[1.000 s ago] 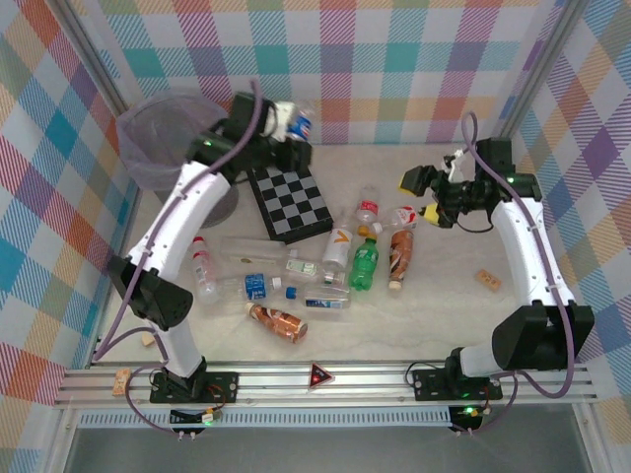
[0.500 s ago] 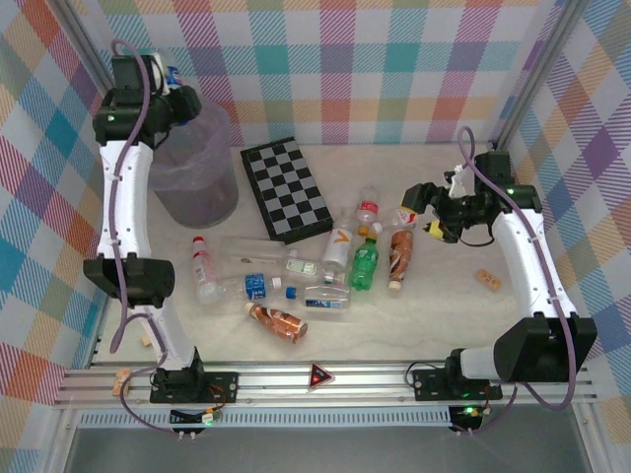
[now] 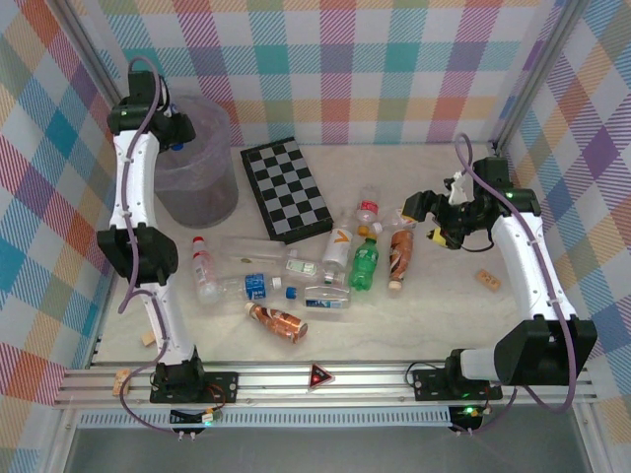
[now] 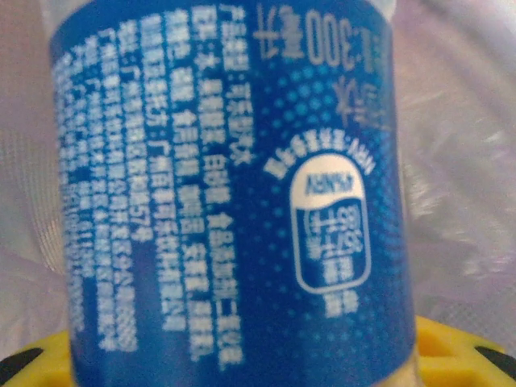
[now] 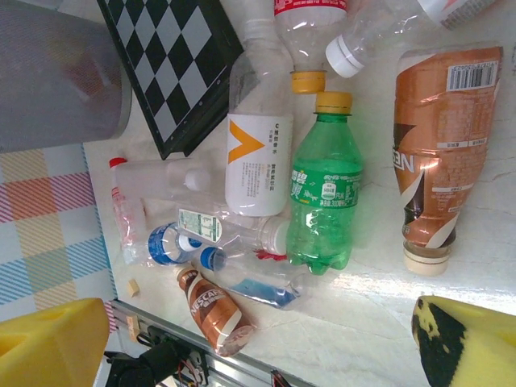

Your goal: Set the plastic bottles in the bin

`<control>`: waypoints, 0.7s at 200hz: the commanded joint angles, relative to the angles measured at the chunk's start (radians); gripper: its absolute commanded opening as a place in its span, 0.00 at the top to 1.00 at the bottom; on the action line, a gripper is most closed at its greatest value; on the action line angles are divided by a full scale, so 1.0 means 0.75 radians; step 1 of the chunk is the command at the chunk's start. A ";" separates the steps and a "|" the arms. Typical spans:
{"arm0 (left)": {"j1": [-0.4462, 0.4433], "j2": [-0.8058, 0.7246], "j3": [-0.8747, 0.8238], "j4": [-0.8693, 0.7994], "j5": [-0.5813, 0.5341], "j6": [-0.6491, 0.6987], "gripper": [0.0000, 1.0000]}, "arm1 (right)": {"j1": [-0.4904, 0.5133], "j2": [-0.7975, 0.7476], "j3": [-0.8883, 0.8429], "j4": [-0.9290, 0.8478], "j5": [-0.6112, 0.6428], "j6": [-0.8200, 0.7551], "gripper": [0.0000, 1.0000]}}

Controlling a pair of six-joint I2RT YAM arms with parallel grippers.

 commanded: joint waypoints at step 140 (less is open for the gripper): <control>0.009 -0.018 -0.061 -0.037 0.022 0.058 0.17 | 0.003 -0.038 -0.071 -0.046 0.134 0.011 0.04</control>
